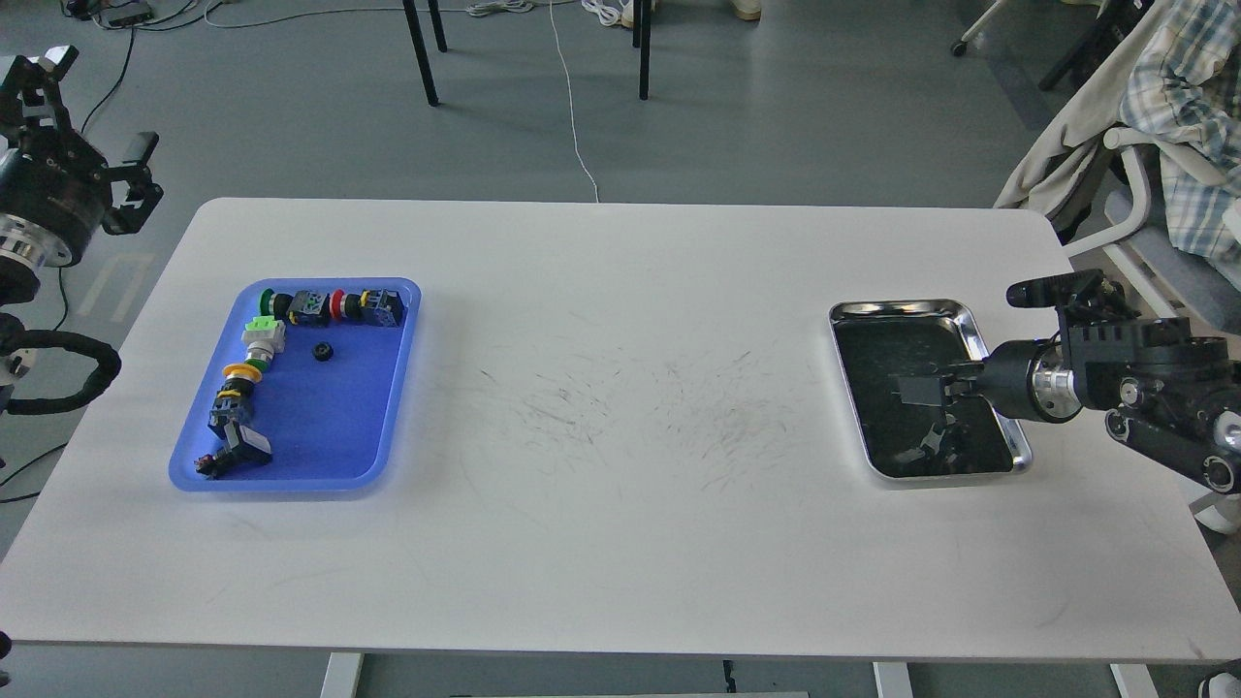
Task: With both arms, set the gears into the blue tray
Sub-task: 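Reach the right gripper down into the steel tray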
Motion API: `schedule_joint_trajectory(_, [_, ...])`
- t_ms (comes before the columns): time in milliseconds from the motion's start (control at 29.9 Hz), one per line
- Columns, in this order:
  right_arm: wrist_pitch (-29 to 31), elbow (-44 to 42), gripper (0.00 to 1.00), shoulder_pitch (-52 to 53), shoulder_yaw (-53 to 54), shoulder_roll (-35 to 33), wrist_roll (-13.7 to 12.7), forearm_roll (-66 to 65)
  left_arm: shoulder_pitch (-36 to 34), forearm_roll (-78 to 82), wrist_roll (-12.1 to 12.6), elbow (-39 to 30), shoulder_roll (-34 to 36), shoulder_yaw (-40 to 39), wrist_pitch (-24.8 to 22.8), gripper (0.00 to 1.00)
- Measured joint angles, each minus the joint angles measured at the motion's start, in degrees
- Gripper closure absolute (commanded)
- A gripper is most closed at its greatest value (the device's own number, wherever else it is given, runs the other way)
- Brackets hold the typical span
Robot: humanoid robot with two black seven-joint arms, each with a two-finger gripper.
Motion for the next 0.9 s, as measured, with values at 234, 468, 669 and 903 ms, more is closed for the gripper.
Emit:
schedule_joint_trajectory(234, [0.21,-0.38,0.29,1.09,-2.87,0.14,1.7,-0.27,0.03,0.0,0.0,0.0,-0.11,0.0,0.0,0.01])
schedule_joint_trajectory(468, [0.28,-2.14,0.31,1.17,-3.89,0.37,1.89,-0.28,0.1,0.0,0.0,0.06,-0.12,0.0,0.0,0.01])
schedule_joint_trajectory(669, [0.25,-3.31,0.3,1.17,-3.94,1.98,1.89,-0.27,0.1,0.0,0.0,0.05,-0.12,0.0,0.0,0.01])
schedule_joint_trajectory(903, [1.13,-3.13,0.3,2.33,-4.57,3.75,1.89,-0.21,0.1,0.0,0.02,0.06,-0.09,0.0,0.0,0.01])
